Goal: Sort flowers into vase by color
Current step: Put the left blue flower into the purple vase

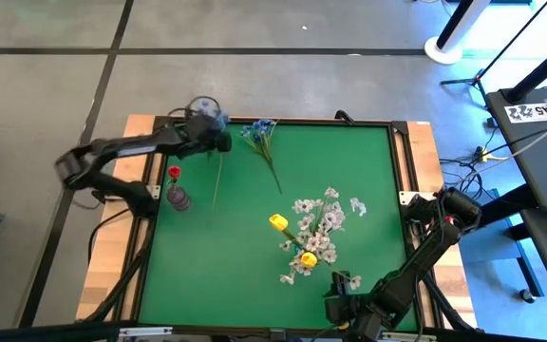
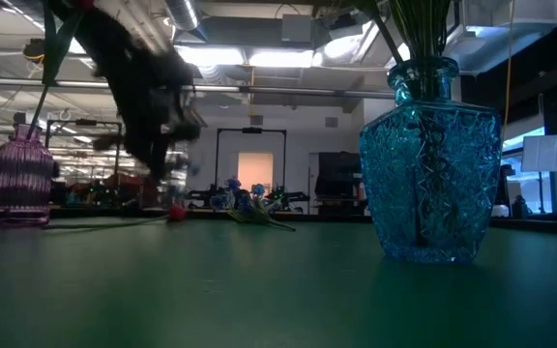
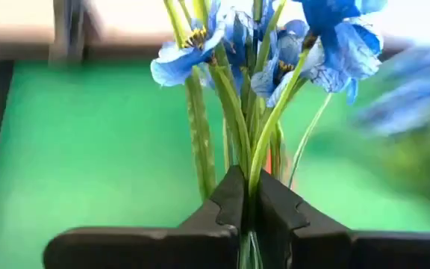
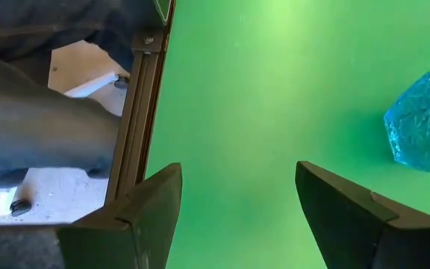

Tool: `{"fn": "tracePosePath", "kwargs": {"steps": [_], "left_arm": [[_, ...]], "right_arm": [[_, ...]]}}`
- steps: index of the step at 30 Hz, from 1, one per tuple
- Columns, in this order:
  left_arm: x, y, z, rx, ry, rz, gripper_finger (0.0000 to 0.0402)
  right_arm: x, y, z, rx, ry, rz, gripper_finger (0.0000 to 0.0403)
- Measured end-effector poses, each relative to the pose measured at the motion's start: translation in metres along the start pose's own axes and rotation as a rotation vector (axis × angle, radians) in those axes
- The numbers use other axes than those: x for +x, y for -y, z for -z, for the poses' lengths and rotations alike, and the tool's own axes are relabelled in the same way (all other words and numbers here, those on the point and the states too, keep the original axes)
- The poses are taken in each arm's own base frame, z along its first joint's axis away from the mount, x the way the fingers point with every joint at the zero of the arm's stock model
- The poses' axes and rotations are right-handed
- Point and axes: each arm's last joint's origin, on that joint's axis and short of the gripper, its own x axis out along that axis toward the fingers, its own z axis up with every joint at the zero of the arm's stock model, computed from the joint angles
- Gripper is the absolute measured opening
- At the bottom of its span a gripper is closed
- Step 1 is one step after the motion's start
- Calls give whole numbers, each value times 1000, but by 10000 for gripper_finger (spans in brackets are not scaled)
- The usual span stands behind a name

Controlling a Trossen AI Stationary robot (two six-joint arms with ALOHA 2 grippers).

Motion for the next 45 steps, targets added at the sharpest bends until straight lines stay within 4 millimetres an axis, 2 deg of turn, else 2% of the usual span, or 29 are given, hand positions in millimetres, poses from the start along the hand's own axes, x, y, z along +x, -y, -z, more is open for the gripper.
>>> {"fn": "tracePosePath", "kwargs": {"steps": [5,9,11,14,18,23,28,32,37,41,45], "left_arm": [[-81,-12,-17,-5,256,233,12],[-143,-35,-13,54,426,431,12],[-167,-48,-8,52,506,543,11],[-187,-64,3,58,590,729,11],[-189,-81,20,73,700,902,10],[-183,-93,38,158,840,1090,10],[-179,-109,47,234,855,1194,10],[-175,-121,48,239,884,1090,10],[-168,-122,49,292,899,870,10],[-163,-125,48,265,895,715,10],[-163,-126,48,191,870,722,10]], "right_arm": [[0,-1,-2,41,30,4,262],[0,-2,-4,73,58,-1,262],[0,-3,-5,80,71,-12,262],[0,-3,-6,84,86,-6,262],[0,-4,-8,95,109,-11,262],[-1,-6,-11,113,136,-34,262],[-1,-8,-13,125,150,-59,262],[-1,-8,-13,131,151,-62,262],[-1,-9,-14,171,154,-63,262],[-1,-8,-14,179,157,-60,262],[-1,-8,-14,180,157,-60,262]]}}
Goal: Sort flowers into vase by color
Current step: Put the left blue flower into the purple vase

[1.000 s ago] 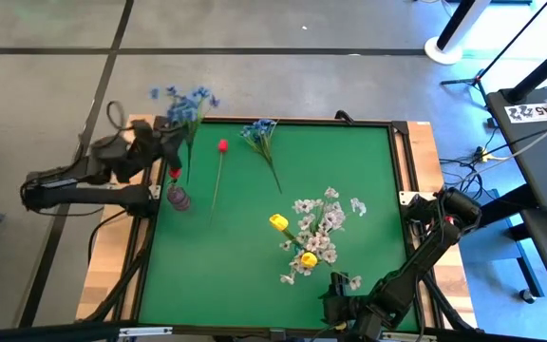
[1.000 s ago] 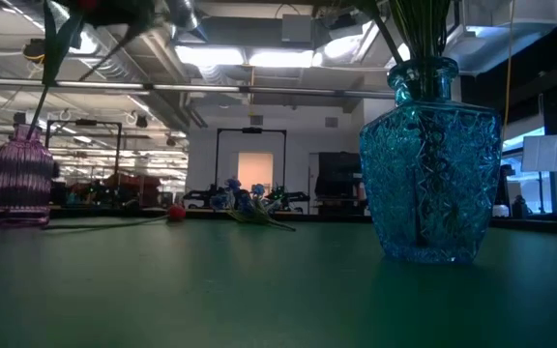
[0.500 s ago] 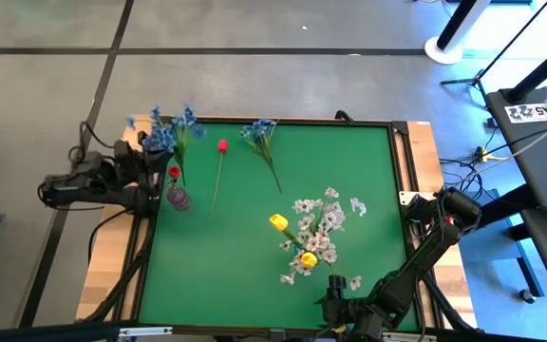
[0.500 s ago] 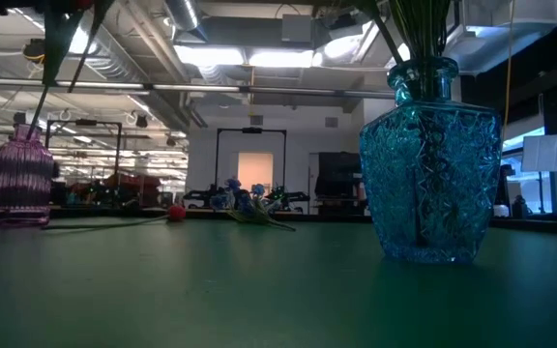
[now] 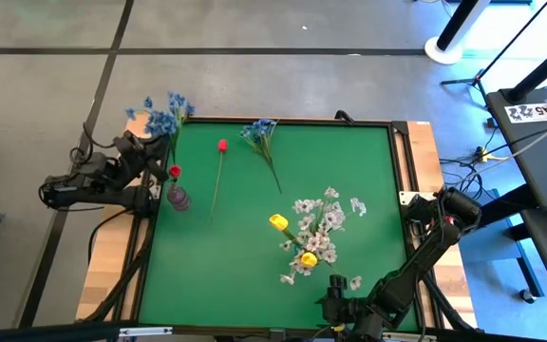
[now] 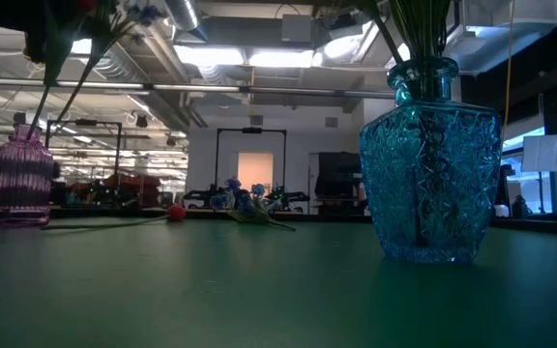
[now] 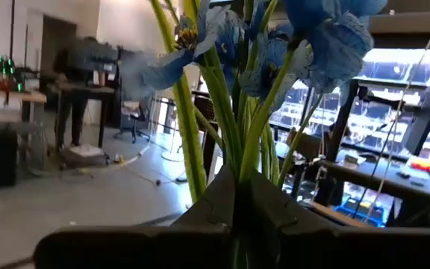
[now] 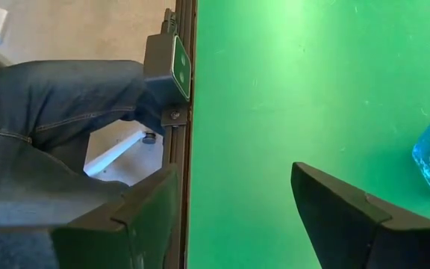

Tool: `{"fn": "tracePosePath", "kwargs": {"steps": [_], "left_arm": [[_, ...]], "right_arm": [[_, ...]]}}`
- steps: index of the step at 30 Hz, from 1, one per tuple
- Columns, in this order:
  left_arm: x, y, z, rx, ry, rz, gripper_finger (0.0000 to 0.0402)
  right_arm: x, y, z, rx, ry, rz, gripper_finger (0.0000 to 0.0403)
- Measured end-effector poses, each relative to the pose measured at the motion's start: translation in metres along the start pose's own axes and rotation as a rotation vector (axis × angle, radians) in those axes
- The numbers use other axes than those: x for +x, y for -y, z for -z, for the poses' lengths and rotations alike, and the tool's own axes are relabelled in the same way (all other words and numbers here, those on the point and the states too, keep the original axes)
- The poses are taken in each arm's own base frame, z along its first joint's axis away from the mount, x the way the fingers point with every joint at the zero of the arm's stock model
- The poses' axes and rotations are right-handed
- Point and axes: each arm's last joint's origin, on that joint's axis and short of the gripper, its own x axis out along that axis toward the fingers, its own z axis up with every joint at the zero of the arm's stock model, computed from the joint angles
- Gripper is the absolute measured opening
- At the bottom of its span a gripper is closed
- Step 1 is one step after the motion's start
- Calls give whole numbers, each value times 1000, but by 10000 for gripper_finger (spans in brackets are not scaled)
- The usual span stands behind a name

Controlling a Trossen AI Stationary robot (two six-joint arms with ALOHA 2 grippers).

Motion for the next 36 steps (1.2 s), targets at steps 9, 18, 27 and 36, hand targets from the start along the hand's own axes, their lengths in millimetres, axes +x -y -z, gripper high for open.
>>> {"fn": "tracePosePath", "kwargs": {"steps": [9,18,27,36], "left_arm": [[-12,-9,-37,-41,-2,112,10],[-19,-8,-36,-80,-138,351,10],[-13,0,-20,-69,-143,392,10],[-8,5,-5,-48,-151,392,10]], "right_arm": [[0,0,0,52,-1,-1,262],[0,0,-1,86,20,16,262],[0,-1,-2,99,35,-1,262],[0,-1,-2,99,35,-1,262]]}}
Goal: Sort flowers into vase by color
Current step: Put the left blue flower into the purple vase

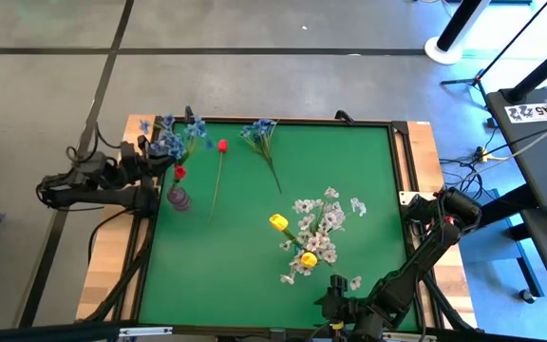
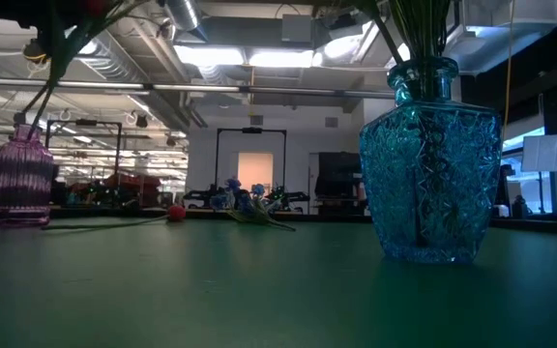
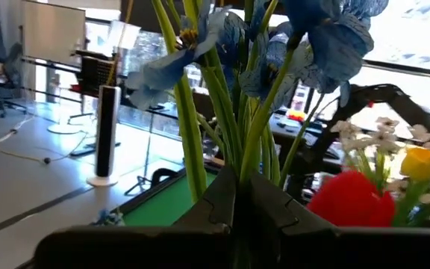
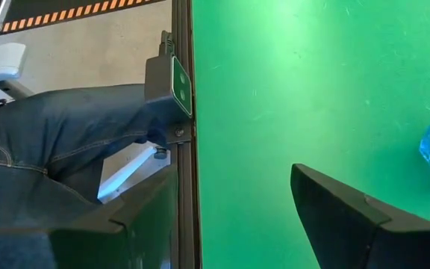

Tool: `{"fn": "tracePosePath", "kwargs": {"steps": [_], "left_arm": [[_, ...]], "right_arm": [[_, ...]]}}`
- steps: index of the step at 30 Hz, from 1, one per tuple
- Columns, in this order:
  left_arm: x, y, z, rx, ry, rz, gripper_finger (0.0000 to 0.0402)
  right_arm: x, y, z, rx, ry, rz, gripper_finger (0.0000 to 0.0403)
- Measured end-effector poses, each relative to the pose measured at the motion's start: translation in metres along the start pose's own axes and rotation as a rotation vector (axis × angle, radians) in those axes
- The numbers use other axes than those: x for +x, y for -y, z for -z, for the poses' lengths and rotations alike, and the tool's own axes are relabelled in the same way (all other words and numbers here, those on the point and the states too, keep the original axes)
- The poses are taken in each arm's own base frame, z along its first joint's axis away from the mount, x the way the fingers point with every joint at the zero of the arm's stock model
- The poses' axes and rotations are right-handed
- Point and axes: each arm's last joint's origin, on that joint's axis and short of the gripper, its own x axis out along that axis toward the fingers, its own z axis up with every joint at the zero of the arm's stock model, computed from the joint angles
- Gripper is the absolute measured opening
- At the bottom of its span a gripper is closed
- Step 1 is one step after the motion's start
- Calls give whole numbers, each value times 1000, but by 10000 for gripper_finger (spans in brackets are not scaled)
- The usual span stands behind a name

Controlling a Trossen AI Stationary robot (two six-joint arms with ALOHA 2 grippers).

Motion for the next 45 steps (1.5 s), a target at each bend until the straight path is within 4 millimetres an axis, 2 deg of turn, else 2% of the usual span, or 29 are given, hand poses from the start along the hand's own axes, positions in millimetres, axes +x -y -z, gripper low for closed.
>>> {"fn": "tracePosePath", "kwargs": {"steps": [15,20,23,26,33,35,38,42,45], "left_arm": [[0,-3,1,30,0,-89,18],[-9,-4,-20,5,66,-97,19],[-16,-4,-38,-29,133,-73,19],[-19,0,-57,-56,258,28,19],[-21,14,-103,-172,668,336,19],[-14,20,-108,-195,703,401,19],[9,32,-105,-200,635,468,20],[54,56,-92,-183,515,591,20],[85,80,-79,-182,499,690,20]], "right_arm": [[0,0,0,-9,-1,0,262],[2,2,-5,-28,0,3,262],[1,1,-18,-51,16,-8,262],[-5,-5,-38,-119,50,-40,262],[-34,-25,-97,-302,318,-13,262],[-44,-32,-112,-334,433,11,262],[-58,-40,-131,-353,603,50,262],[-70,-43,-145,-394,753,134,262],[-72,-37,-155,-376,808,248,262]]}}
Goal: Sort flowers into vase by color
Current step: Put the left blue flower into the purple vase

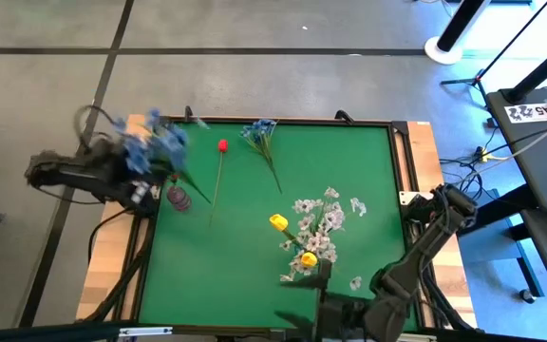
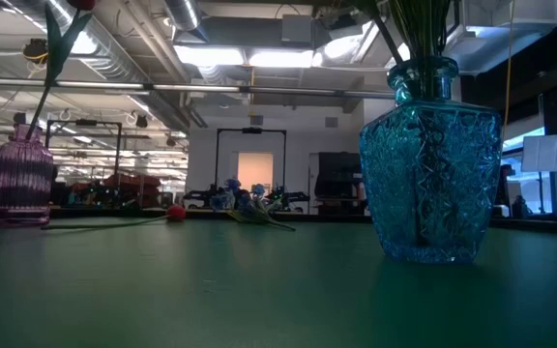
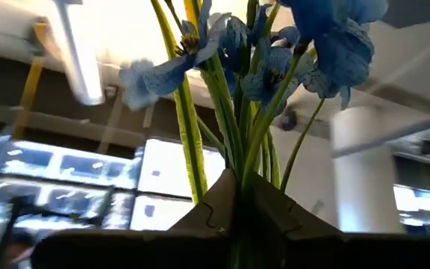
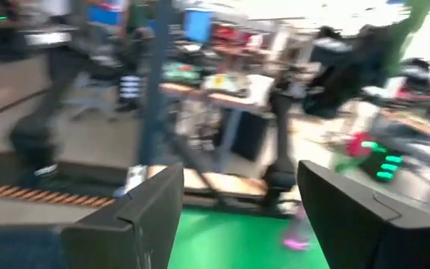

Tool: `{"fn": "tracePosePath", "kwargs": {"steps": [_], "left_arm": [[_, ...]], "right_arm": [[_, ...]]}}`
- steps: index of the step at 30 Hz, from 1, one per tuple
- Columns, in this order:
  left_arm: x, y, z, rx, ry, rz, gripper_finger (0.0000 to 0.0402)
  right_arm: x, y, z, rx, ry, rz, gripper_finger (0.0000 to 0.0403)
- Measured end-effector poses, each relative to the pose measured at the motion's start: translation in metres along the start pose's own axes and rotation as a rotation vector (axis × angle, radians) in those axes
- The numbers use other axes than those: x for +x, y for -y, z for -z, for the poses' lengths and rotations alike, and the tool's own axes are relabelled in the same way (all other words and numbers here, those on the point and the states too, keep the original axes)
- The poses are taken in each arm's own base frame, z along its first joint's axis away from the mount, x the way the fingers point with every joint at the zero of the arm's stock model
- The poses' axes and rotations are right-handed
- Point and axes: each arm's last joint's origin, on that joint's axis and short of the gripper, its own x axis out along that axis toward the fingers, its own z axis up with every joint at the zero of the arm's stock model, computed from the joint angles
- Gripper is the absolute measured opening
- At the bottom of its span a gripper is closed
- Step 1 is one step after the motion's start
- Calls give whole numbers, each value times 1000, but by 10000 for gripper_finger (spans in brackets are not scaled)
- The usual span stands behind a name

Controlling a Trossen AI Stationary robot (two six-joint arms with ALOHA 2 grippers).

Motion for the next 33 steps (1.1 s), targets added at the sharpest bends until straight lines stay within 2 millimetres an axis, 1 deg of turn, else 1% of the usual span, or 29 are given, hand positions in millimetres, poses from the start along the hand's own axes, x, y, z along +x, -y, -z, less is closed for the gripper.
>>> {"fn": "tracePosePath", "kwargs": {"steps": [2,4,6,10,13,15,19,23,26,29,33], "left_arm": [[15,3,19,12,36,47,20],[28,7,34,31,69,83,20],[42,11,42,41,80,107,20],[69,22,58,24,40,155,20],[80,34,69,39,9,200,20],[82,41,72,67,-6,221,20],[81,54,79,106,-48,232,20],[79,64,78,155,-33,239,20],[79,67,77,198,-29,202,20],[79,67,77,200,-20,195,20],[79,67,74,198,10,190,20]], "right_arm": [[10,10,-1,8,6,80,262],[23,23,-3,12,21,136,262],[38,37,-3,5,44,144,262],[69,69,3,-15,58,123,262],[84,90,4,-17,71,114,262],[90,97,4,-12,96,74,262],[91,96,0,34,171,-69,262],[95,100,-2,76,223,-109,255],[99,105,0,90,221,-111,234],[107,112,6,132,198,-86,201],[117,121,13,145,183,-79,160]]}}
